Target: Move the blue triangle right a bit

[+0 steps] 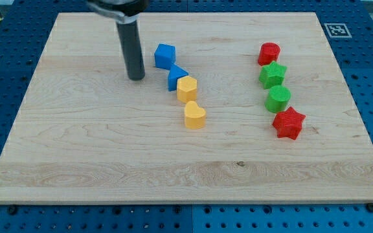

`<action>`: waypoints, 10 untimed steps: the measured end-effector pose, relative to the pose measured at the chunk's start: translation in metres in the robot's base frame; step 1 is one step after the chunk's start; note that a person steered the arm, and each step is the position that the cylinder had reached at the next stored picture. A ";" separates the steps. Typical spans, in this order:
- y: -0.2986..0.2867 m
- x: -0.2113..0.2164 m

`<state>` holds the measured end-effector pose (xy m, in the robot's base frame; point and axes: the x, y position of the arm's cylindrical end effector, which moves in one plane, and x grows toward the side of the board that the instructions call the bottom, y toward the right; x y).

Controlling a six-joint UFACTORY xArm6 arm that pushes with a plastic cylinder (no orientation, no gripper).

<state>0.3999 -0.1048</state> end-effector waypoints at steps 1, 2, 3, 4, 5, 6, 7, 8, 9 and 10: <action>0.001 0.030; 0.005 0.032; 0.020 0.032; 0.046 0.032; 0.053 0.025; 0.055 0.018; 0.057 0.018; 0.057 0.008; 0.058 0.001; 0.045 0.001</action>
<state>0.4008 -0.0595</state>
